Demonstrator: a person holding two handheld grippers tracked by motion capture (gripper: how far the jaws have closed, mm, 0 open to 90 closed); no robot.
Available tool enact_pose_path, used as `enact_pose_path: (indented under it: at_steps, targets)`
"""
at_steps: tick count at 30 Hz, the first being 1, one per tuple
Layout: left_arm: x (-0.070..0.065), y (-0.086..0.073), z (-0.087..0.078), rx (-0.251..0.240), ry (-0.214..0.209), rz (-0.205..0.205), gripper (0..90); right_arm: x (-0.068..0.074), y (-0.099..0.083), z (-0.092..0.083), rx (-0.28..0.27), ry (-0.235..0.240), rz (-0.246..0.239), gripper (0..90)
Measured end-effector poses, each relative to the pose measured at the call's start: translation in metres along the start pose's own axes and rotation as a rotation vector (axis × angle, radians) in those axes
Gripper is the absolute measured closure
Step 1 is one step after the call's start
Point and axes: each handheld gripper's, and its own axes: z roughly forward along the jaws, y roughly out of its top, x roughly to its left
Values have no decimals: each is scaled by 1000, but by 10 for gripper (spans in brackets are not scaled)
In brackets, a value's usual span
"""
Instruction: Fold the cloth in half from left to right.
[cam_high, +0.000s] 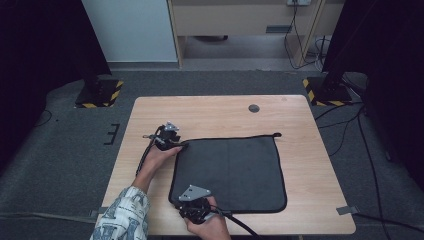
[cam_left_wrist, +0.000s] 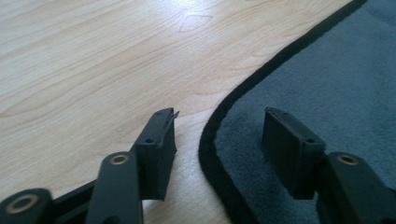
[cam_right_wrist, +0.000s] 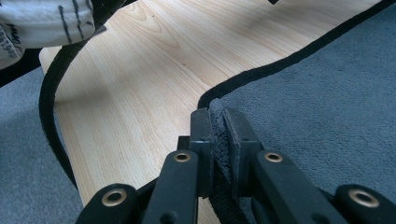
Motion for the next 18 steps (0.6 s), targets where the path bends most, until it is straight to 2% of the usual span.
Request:
enact_pose_path:
  at_steps: [2, 7, 9, 15, 18]
  targets:
    - [1, -1, 2, 11, 5, -1, 433, 0, 0, -1, -1, 1, 2, 830]
    - [2, -3, 1, -3, -10, 1, 447, 0, 0, -2, -2, 3, 4, 830]
    - [-1, -5, 0, -9, -11, 13, 498, 0, 0, -2, -2, 3, 7, 830]
    - [-9, -6, -2, -13, -30, 17, 744, -1, 2, -4, -6, 4, 3, 830]
    - [-12, -6, -2, -9, -22, 23, 804, -1, 2, -4, -7, 1, 4, 830]
